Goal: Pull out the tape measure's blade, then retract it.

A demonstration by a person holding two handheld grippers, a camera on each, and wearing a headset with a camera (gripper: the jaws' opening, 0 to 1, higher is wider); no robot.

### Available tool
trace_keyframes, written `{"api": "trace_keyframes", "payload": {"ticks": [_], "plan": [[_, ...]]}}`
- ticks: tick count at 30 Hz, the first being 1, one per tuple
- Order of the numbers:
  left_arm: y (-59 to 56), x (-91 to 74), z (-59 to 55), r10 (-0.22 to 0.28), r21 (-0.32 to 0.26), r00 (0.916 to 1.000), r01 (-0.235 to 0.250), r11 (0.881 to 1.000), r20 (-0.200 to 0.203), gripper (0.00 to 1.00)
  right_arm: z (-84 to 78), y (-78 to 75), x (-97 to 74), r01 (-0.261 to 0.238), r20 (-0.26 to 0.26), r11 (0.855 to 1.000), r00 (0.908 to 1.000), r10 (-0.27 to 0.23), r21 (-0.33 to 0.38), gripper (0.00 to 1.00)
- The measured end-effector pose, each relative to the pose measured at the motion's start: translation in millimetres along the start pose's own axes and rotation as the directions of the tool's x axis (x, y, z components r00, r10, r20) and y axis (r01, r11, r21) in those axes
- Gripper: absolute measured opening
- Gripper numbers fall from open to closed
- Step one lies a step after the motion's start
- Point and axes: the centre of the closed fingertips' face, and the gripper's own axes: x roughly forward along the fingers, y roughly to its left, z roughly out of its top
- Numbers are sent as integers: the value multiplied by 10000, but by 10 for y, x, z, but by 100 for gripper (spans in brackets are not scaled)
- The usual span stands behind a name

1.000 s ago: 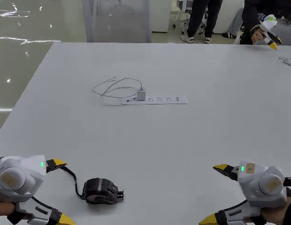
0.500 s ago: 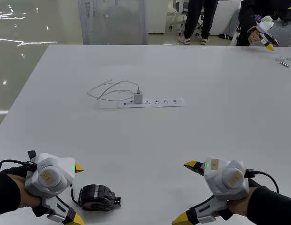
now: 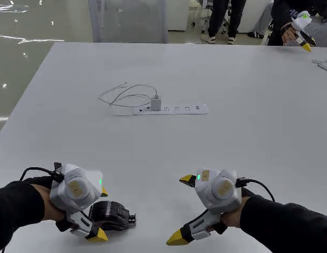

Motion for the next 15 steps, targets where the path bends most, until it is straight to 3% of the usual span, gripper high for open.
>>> {"api": "trace_keyframes", "payload": {"ticks": [2, 5, 6, 15], "plan": [[-28, 15, 15, -95, 32, 9999, 95, 10000, -49, 42, 6, 15, 74, -37, -131, 9999, 9999, 35, -161, 98], [52, 25, 19, 390, 169, 9991, -387, 9991, -183, 35, 45, 38, 148, -131, -141, 9996, 9998, 128, -237, 96], [44, 29, 25, 299, 379, 9994, -292, 9989, -161, 33, 72, 42, 173, -143, -98, 9995, 9999, 140, -297, 95], [37, 17, -8, 489, 497, 9971, -461, 9977, -580, 32, 232, 78, 422, -333, -48, 9962, 9994, 330, -802, 81]]}}
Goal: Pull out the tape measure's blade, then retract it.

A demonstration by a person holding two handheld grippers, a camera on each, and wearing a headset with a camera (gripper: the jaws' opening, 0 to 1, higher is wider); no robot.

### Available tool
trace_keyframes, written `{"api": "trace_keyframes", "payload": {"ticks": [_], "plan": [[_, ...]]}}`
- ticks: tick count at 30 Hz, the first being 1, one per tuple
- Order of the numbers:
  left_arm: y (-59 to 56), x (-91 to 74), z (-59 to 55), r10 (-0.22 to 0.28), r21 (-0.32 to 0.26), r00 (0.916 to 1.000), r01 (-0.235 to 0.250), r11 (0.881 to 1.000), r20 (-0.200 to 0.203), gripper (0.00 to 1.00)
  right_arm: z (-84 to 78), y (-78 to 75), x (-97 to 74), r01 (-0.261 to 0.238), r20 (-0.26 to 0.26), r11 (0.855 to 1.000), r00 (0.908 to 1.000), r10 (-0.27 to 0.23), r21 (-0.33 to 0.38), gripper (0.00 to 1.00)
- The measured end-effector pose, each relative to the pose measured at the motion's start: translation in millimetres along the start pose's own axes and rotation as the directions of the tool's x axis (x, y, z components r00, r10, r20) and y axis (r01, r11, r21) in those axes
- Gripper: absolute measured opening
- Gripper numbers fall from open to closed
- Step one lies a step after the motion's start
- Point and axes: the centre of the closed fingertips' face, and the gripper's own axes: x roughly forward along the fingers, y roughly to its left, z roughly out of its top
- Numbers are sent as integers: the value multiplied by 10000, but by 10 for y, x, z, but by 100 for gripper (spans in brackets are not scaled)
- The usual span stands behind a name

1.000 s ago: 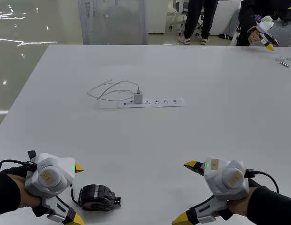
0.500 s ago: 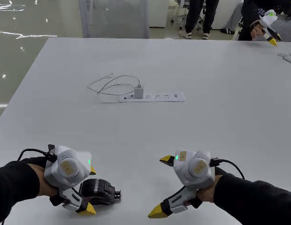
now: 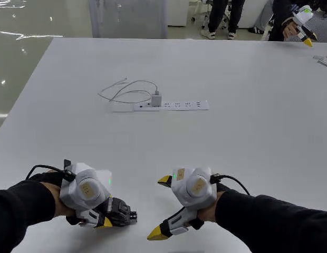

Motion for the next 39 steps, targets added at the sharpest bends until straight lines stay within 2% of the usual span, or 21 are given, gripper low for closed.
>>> {"api": "trace_keyframes", "payload": {"ticks": [5, 6, 8, 12, 19, 21, 25, 29, 31, 34, 37, 39], "plan": [[0, 4, -9, 57, -265, 10000, -57, 9996, 26, 32, -18, -6, 175, -125, -414, 9999, 9991, 121, -91, 66], [-3, 3, -8, 43, -278, 10000, -42, 9996, 56, 32, -17, 22, 208, -171, -493, 9994, 9987, 157, -287, 62], [-7, 4, -6, 48, -214, 10000, -47, 9998, 35, 31, -23, 57, 268, -237, -579, 9983, 9981, 206, -537, 55], [-6, 6, -7, 56, -130, 10000, -56, 9999, -49, 31, -52, 79, 345, -372, -808, 9975, 9962, 323, -601, 43], [-8, 7, -6, 38, -118, 9999, -40, 9999, -129, 31, -19, 79, 431, -534, -761, 9974, 9959, 497, -475, 29], [-3, 11, -12, 99, -58, 9999, -99, 9999, -135, 31, -24, 66, 465, -559, -818, 9974, 9953, 521, -449, 27], [1, 10, -9, 161, 18, 9998, -161, 9999, -121, 31, -48, 85, 497, -712, -1102, 9944, 9920, 624, -784, 22], [6, 11, -8, 166, 41, 9998, -166, 9999, -83, 31, -9, 83, 535, -774, -1041, 9912, 9924, 662, -1078, 14], [5, 11, -5, 171, 70, 9998, -171, 9998, -69, 31, -30, 97, 549, -946, -1199, 9860, 9897, 783, -1374, 12], [9, 14, -4, 168, 107, 9998, -167, 9998, -61, 31, -35, 95, 550, -989, -1233, 9854, 9890, 820, -1385, 11], [8, 13, -6, 158, 127, 9999, -157, 9998, -54, 31, -40, 86, 542, -1049, -1235, 9900, 9880, 929, -945, 9], [10, 12, -9, 164, 151, 9998, -163, 9998, -56, 31, -45, 85, 541, -1062, -1220, 9901, 9880, 947, -915, 9]]}}
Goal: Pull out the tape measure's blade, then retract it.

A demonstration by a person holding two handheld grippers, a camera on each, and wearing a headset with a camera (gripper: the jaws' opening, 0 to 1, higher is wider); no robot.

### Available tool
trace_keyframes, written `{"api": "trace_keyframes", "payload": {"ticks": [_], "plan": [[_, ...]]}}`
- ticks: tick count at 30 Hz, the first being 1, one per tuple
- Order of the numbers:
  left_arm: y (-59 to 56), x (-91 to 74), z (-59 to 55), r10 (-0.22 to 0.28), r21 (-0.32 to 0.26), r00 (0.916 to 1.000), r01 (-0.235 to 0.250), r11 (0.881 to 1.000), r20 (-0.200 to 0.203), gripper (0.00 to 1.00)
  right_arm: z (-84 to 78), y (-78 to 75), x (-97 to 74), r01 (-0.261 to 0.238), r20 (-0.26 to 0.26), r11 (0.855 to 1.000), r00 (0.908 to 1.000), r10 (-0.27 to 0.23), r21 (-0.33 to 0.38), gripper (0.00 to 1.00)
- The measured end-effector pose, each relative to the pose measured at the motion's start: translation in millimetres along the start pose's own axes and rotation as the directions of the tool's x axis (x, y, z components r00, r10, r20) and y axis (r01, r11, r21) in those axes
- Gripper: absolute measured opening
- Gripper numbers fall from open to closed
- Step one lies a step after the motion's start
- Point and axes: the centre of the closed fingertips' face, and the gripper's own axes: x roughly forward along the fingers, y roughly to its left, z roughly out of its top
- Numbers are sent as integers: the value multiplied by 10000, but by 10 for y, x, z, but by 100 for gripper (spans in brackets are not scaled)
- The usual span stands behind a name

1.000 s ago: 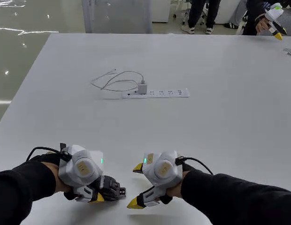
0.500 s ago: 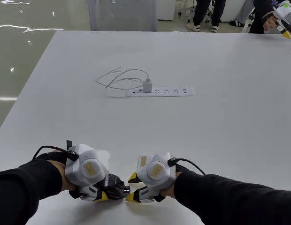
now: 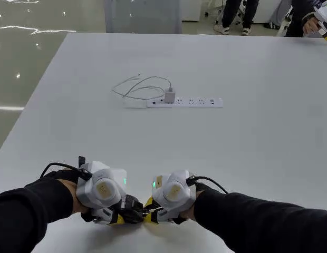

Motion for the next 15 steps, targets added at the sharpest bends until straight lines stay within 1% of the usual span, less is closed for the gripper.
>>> {"api": "trace_keyframes", "payload": {"ticks": [11, 15], "plan": [[0, 1, -2, 21, -28, 10000, -22, 10000, -92, 31, -21, 9, -13, -2, -58, 10000, 10000, 2, -93, 8], [3, 0, -8, 43, -43, 9999, -43, 10000, -91, 31, -54, 4, -33, 9, -126, 10000, 9999, -10, -63, 8]]}}
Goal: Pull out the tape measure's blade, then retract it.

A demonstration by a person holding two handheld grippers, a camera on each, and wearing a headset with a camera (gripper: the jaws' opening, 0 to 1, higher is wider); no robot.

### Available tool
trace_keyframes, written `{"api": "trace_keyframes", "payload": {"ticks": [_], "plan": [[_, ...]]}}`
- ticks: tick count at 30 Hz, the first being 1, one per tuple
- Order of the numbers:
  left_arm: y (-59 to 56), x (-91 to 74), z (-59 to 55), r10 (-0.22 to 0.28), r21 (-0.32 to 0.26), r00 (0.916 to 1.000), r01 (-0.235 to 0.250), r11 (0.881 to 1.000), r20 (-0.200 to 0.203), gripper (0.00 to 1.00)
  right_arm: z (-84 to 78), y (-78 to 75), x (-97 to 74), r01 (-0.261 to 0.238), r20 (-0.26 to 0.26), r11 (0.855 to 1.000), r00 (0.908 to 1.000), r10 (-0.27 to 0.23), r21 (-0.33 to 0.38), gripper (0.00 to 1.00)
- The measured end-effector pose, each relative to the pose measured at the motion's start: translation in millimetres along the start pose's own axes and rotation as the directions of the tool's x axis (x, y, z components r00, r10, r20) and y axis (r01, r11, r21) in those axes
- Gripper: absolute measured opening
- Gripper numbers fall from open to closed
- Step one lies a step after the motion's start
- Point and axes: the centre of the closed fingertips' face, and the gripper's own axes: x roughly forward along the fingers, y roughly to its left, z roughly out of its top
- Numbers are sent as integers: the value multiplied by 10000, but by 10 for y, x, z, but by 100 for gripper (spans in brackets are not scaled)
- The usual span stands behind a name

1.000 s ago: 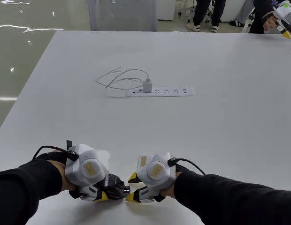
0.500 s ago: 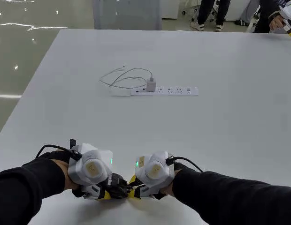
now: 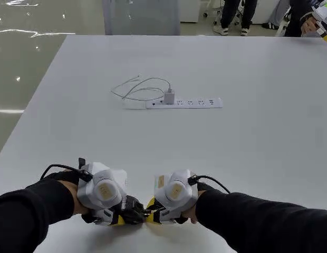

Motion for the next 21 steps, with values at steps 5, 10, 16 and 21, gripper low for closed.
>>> {"api": "trace_keyframes", "payload": {"ticks": [5, 10, 16, 21], "plan": [[0, 0, -1, 16, -40, 10000, -16, 10000, -19, 31, -46, -6, -32, 11, -67, 10000, 10000, -11, 29, 8], [-2, -1, 0, 58, -93, 10000, -59, 9999, -36, 31, -68, -10, -46, 46, -125, 10000, 9999, -46, 9, 8], [0, -5, -4, 73, -123, 10000, -73, 9999, -54, 31, -98, -12, -68, 60, -206, 10000, 9998, -59, 23, 8], [1, -8, -9, 75, -129, 10000, -76, 9999, -64, 31, -124, -16, -86, 74, -276, 10000, 9996, -73, 52, 8]]}}
